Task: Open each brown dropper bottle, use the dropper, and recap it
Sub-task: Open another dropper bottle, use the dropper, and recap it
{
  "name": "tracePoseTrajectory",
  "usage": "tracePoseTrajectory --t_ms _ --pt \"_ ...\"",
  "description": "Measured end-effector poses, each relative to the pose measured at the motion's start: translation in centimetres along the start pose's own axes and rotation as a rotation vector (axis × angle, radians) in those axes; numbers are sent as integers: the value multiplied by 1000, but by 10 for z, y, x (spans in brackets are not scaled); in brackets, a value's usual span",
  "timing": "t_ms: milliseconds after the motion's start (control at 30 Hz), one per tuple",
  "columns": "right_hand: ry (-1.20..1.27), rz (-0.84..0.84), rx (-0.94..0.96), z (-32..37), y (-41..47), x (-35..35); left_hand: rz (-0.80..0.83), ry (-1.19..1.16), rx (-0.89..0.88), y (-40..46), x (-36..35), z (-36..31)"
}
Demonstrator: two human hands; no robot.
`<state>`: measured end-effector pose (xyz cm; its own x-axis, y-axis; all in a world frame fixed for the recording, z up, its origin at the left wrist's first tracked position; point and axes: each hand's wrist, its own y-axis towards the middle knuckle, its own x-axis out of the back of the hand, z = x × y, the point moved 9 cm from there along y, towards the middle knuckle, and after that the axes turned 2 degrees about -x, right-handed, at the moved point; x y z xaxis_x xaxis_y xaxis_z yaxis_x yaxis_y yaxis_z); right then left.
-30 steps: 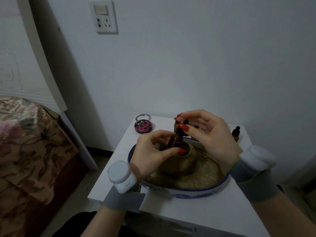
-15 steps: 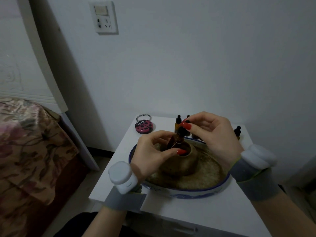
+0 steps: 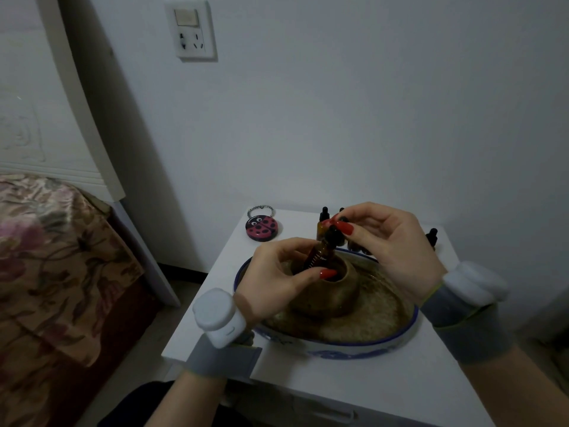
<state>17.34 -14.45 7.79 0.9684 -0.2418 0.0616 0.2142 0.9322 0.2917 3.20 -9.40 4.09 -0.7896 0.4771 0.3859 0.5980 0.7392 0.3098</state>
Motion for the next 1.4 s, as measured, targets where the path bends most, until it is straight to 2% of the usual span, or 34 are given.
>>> tracePoseTrajectory --t_ms 267,400,700,1400 --pt "21 18 8 2 0 0 95 -36 7 -1 -7 2" --pt "-5 12 2 1 0 0 64 42 -17 1 -6 5" --pt "-26 6 -8 -1 1 -1 -72 46 -93 1 3 1" --pt "-5 -30 27 -2 1 1 -116 63 -121 0 7 -2"
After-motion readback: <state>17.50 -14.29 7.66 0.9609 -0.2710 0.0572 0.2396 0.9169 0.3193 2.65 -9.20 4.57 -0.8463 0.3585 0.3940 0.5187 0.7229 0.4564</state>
